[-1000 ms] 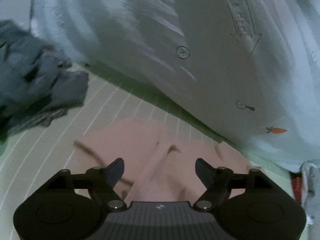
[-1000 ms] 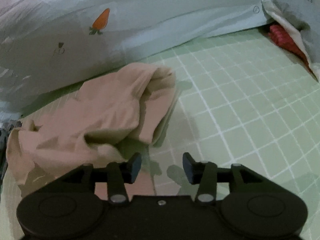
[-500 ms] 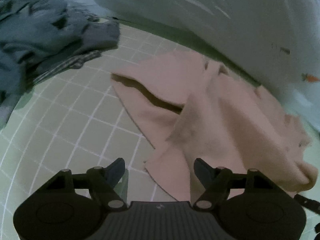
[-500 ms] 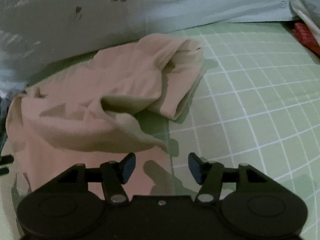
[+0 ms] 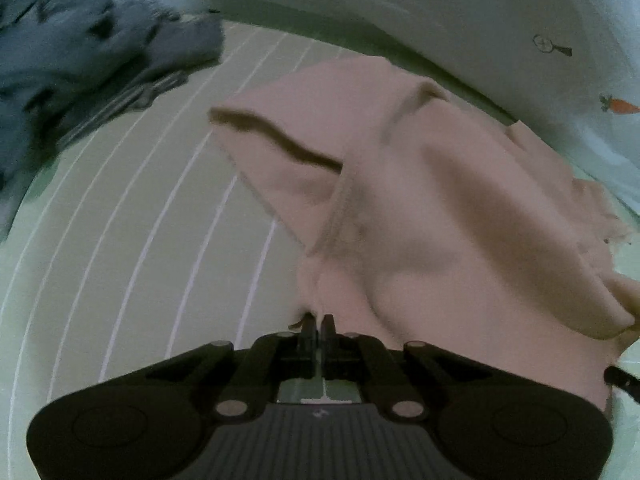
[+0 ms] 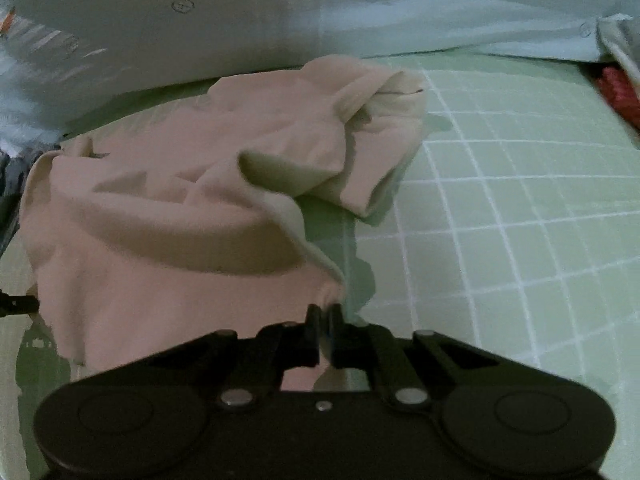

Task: Fold clothes

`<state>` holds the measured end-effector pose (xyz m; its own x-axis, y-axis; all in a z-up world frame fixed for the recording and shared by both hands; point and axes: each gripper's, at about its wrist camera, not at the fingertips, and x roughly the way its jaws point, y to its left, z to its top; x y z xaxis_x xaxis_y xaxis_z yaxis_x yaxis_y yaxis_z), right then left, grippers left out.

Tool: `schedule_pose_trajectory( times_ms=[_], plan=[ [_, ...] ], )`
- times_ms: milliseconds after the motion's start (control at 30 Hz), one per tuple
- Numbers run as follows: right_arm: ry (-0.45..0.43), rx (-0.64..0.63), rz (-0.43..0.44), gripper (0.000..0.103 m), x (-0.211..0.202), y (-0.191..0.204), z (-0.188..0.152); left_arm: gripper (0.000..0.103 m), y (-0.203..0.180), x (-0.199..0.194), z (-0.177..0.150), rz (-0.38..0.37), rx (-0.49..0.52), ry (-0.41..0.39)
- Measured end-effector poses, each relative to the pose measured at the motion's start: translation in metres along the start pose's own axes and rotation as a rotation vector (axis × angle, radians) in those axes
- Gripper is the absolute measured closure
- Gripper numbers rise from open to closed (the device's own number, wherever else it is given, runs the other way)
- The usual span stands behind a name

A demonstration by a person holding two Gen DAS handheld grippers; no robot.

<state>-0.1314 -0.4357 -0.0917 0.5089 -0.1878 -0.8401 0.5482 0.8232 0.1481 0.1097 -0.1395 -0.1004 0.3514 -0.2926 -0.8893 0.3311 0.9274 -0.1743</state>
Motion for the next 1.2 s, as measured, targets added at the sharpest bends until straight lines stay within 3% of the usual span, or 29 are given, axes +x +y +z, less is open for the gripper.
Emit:
schedule_pose_trajectory(
  times_ms=[567, 800, 867, 933, 967, 1000, 1033, 1067, 1133, 1200],
  plan=[
    [0.090, -0.026, -0.071, 0.099, -0.073, 0.011, -0.113, 0.102, 0.055, -0.081, -0.133, 0.033, -0.007, 0.098],
    [0.099, -0.011, -0.100, 0.098, -0.084, 0.021, -0.137, 0.100, 0.071, -0.080, -0.144, 0.012, -0.021, 0.157],
    [0.096, 0.006, -0.105, 0.096, -0.084, 0.019, -0.134, 0.092, 0.070, -0.081, -0.139, 0.018, -0.034, 0.139],
    [0.088, 0.025, -0.111, 0.089, -0.086, 0.017, -0.132, 0.074, 0.069, -0.085, -0.130, 0.029, -0.050, 0.096],
    [0.084, 0.035, -0.114, 0.087, -0.086, 0.016, -0.131, 0.055, 0.068, -0.088, -0.125, 0.035, -0.053, 0.071],
    [0.079, 0.045, -0.118, 0.077, -0.087, 0.015, -0.130, 0.044, 0.066, -0.089, -0.120, 0.046, -0.053, 0.043],
    [0.065, 0.057, -0.122, 0.065, -0.089, 0.012, -0.129, 0.024, 0.062, -0.091, -0.113, 0.061, -0.053, 0.014],
    [0.045, 0.071, -0.124, 0.059, -0.089, 0.009, -0.124, 0.014, 0.058, -0.092, -0.107, 0.075, -0.053, -0.015],
    [0.002, 0.102, -0.132, 0.028, -0.090, 0.003, -0.116, 0.012, 0.051, -0.092, -0.095, 0.078, -0.049, -0.040],
    [-0.045, 0.133, -0.141, 0.009, -0.092, -0.006, -0.107, 0.012, 0.042, -0.088, -0.083, 0.057, -0.037, -0.033]
  ],
)
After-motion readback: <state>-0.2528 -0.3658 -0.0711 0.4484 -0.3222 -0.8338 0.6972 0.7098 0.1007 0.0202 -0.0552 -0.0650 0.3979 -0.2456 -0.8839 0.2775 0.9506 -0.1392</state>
